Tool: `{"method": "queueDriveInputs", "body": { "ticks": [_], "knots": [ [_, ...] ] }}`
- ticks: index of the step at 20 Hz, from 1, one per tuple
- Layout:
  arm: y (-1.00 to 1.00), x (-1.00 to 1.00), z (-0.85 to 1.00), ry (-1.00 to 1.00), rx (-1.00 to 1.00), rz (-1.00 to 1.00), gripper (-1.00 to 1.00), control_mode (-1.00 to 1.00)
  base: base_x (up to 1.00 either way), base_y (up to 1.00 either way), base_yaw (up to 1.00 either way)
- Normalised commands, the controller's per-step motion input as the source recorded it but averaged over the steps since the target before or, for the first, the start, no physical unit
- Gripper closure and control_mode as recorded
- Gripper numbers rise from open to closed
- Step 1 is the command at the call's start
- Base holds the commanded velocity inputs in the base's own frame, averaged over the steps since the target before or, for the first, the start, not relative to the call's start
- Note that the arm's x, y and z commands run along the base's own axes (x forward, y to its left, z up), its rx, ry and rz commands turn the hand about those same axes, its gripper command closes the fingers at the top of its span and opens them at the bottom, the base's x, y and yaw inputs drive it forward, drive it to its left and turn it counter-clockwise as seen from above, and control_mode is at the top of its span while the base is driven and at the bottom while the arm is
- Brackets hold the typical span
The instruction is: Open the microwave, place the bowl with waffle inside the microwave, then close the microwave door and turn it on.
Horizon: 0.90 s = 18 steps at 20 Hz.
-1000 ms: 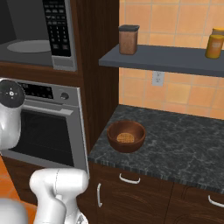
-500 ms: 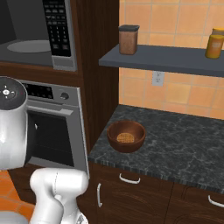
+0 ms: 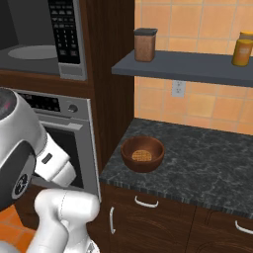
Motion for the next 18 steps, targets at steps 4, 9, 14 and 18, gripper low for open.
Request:
{"method": "queueDriveInputs", "body": {
  "ticks": [4,9,14,18],
  "knots": [
    [-1.00,0.04,-0.38,0.01,-0.08,-0.21,-1.00,-1.00,0.00,0.00,0.00],
    [-1.00,0.21,-0.22,-0.16,0.14,-0.14,-1.00,-1.00,0.00,0.00,0.00],
    [-0.76,0.47,-0.16,-0.04,0.18,-0.19,-1.00,-1.00,0.00,0.00,0.00],
    [-0.48,0.61,-0.22,0.00,0.17,-0.19,-1.00,-1.00,0.00,0.00,0.00]
  ]
}}
